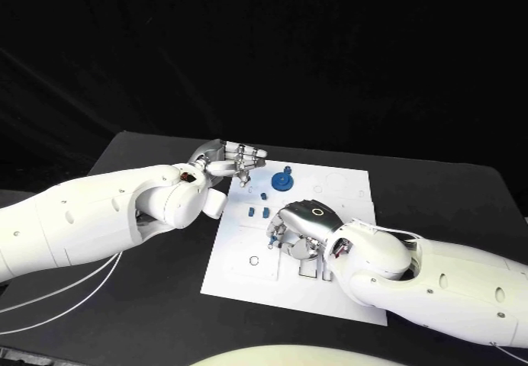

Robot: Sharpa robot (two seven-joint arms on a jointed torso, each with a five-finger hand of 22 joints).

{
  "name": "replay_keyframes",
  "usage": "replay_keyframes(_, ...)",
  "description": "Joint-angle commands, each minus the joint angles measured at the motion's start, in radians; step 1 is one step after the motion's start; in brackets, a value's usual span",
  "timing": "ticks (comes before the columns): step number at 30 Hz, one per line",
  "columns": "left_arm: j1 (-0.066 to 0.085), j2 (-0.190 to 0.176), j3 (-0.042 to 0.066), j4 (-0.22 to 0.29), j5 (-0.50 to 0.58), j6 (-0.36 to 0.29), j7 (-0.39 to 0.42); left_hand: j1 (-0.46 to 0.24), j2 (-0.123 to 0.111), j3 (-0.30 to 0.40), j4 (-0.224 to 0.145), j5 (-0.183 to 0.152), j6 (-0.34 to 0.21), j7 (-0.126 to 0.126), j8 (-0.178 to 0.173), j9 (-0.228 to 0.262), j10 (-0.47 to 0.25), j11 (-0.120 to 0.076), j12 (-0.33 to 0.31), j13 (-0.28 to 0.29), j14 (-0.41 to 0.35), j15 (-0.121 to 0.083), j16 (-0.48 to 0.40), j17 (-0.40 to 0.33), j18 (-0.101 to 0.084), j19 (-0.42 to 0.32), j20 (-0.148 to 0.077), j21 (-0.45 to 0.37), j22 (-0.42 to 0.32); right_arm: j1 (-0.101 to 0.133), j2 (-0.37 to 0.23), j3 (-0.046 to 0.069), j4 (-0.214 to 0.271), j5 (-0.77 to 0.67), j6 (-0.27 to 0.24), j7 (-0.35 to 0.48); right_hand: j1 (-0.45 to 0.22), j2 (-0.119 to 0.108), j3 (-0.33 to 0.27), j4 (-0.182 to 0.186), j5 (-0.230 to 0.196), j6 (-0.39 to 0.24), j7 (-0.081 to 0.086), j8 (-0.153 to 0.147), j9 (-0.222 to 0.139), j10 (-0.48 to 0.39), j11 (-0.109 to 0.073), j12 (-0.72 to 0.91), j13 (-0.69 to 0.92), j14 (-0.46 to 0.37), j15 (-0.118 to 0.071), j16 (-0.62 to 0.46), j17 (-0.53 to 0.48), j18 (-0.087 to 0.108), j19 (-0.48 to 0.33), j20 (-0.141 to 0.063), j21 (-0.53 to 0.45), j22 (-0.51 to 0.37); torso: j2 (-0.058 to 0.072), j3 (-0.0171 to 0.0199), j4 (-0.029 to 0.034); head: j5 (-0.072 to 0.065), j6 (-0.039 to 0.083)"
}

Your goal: Assemble the parts on the task board

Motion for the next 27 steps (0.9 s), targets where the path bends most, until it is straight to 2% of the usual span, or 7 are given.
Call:
replay_keyframes(1,0.001,0.003,0.000,-0.001,0.005,0.024,0.005,-0.002,0.013,-0.002,-0.003,-0.001,-0.001,0.006,-0.005,-0.001,-0.008,-0.002,0.004,0.001,-0.005,0.000,-0.006,-0.002,0.011,-0.008,0.002,-0.005,-0.001,-0.003,0.003,0.000,-0.003,-0.005,0.038,0.012,-0.009,-0.004,-0.003,-0.005,0.007,0.002,0.001,-0.002,0.002,0.008,0.002,-0.006,-0.001,0.047,-0.006,-0.001,-0.001,-0.012,0.017,-0.007,-0.001,0.194,0.001,-0.0011,-0.0006,0.008,-0.006)
replay_keyframes(4,0.001,0.003,0.000,-0.001,0.005,0.026,0.005,-0.002,0.013,-0.002,-0.003,-0.001,-0.001,0.006,-0.005,-0.001,-0.008,-0.002,0.004,0.001,-0.005,0.000,-0.006,-0.002,0.011,-0.008,0.002,-0.005,-0.001,-0.005,0.004,0.000,-0.006,-0.005,0.043,0.013,-0.010,-0.004,-0.004,-0.005,0.008,0.002,0.001,-0.002,0.002,0.008,0.002,-0.006,-0.001,0.047,-0.006,-0.001,-0.002,-0.012,0.017,-0.007,-0.002,0.194,0.001,-0.0018,-0.0012,0.011,-0.010)
replay_keyframes(7,0.001,0.003,0.000,-0.002,0.005,0.026,0.005,-0.002,0.013,-0.002,-0.003,-0.001,-0.001,0.006,-0.005,-0.001,-0.008,-0.002,0.004,0.001,-0.005,0.000,-0.006,-0.002,0.011,-0.008,0.002,-0.005,-0.001,-0.006,0.007,0.000,-0.009,-0.005,0.045,0.013,-0.010,-0.004,-0.004,-0.005,0.009,0.002,0.001,-0.002,0.002,0.008,0.002,-0.006,-0.001,0.047,-0.006,-0.001,-0.002,-0.012,0.017,-0.007,-0.002,0.194,0.001,-0.0005,-0.0006,0.015,-0.013)
replay_keyframes(10,0.001,0.004,0.000,-0.003,0.005,0.027,0.004,-0.002,0.014,-0.002,-0.003,-0.001,-0.001,0.006,-0.004,-0.001,-0.008,-0.002,0.005,0.002,-0.005,0.000,-0.006,-0.003,0.011,-0.008,0.002,-0.005,-0.002,-0.006,0.010,0.000,-0.012,-0.006,0.045,0.013,-0.010,-0.004,-0.004,-0.006,0.010,0.002,0.000,-0.003,0.002,0.008,0.002,-0.007,-0.001,0.047,-0.006,-0.001,-0.002,-0.012,0.017,-0.007,-0.002,0.194,0.000,-0.0007,0.0003,0.016,-0.014)
replay_keyframes(27,0.001,0.005,0.000,-0.003,0.005,0.034,-0.001,-0.002,0.014,-0.002,-0.003,-0.001,-0.001,0.006,-0.004,-0.001,-0.008,-0.002,0.005,0.002,-0.005,0.000,-0.006,-0.003,0.011,-0.008,0.002,-0.005,-0.002,-0.009,0.033,-0.001,-0.035,-0.021,0.047,0.002,-0.011,-0.004,-0.007,-0.010,0.018,0.002,0.001,-0.004,0.002,0.010,0.002,-0.009,-0.001,0.047,-0.006,0.000,-0.001,-0.012,0.017,-0.007,-0.002,0.195,0.001,-0.0003,0.0004,0.025,-0.020)
